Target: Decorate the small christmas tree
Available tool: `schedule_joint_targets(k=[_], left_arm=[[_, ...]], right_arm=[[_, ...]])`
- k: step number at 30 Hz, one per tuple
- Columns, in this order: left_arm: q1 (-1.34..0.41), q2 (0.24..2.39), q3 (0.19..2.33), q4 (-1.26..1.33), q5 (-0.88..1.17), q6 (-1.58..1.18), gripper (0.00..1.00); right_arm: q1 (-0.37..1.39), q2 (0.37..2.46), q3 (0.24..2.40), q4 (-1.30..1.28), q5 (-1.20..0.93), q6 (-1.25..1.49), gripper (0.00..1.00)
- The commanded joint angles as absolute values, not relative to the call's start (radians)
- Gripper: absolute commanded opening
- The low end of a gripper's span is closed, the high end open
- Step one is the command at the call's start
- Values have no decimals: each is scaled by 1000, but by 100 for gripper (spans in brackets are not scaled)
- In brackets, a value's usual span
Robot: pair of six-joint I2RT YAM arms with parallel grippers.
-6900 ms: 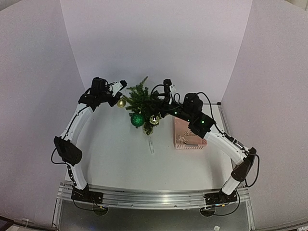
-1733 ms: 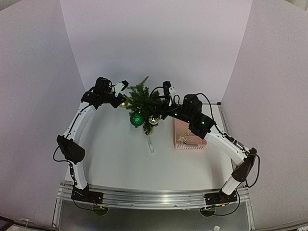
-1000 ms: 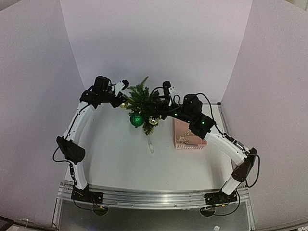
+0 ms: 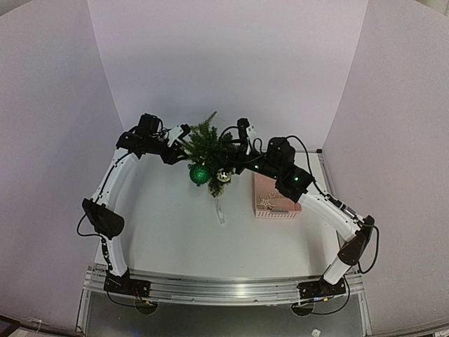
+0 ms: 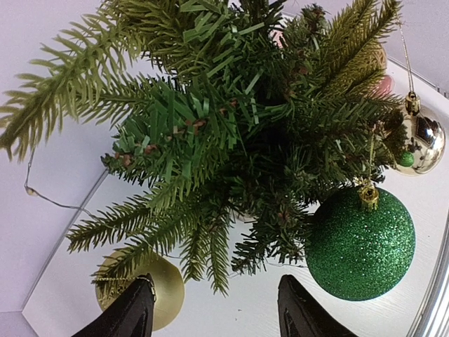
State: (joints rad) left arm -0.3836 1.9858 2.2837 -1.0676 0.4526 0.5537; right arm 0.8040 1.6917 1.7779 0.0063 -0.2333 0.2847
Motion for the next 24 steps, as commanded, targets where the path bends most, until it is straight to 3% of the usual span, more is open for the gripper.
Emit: schedule_joint_targets(k=[1, 24], left_arm=[[-388, 2003, 2295, -1079, 473, 573, 62], [-387, 1998, 2278, -1043, 359, 519, 64]], right_arm=[[805, 1666, 1796, 23, -237, 281, 79], [805, 1672, 1807, 23, -243, 278, 79]])
